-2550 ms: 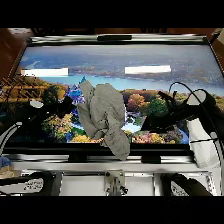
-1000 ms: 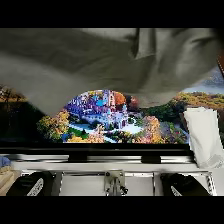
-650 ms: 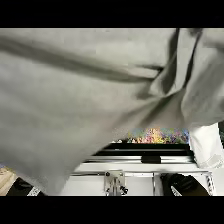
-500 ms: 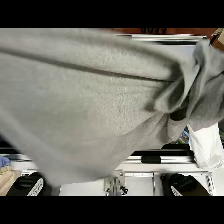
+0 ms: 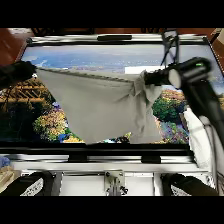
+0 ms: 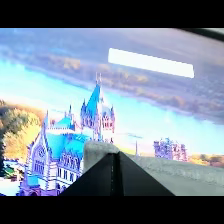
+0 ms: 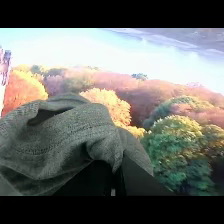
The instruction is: Fold the shirts.
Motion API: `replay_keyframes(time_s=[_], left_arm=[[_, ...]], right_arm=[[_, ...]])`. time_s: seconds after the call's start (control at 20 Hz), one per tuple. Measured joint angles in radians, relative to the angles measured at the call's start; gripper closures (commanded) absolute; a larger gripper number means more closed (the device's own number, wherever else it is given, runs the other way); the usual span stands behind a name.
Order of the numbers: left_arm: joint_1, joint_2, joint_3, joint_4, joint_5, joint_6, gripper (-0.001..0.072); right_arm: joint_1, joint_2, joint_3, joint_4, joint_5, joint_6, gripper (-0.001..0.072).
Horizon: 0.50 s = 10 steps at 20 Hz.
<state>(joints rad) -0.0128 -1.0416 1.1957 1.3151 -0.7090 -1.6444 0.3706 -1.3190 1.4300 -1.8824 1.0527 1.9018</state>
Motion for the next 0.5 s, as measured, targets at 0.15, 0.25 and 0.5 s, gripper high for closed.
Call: replay_keyframes(time_s=[0.15,0.25,0.5], left_arm=[[0.000,-0.171,-0.011,-0.116,0.075,-0.003,0.0669],[-0.005,-0.259,-0.015,-0.206,0.092,-0.003,0.0650],[0.011,-0.340,0.032,-0.316,0.053,0.008,0.0029]], right_arm=[[-0.048,-0.158,-0.017,0.102,-0.133,0.091,0.0624],[-0.066,-0.225,-0.022,0.194,-0.181,0.107,0.0435],[-0.121,-0.243,0.017,0.340,-0.179,-0.003,0.0138]])
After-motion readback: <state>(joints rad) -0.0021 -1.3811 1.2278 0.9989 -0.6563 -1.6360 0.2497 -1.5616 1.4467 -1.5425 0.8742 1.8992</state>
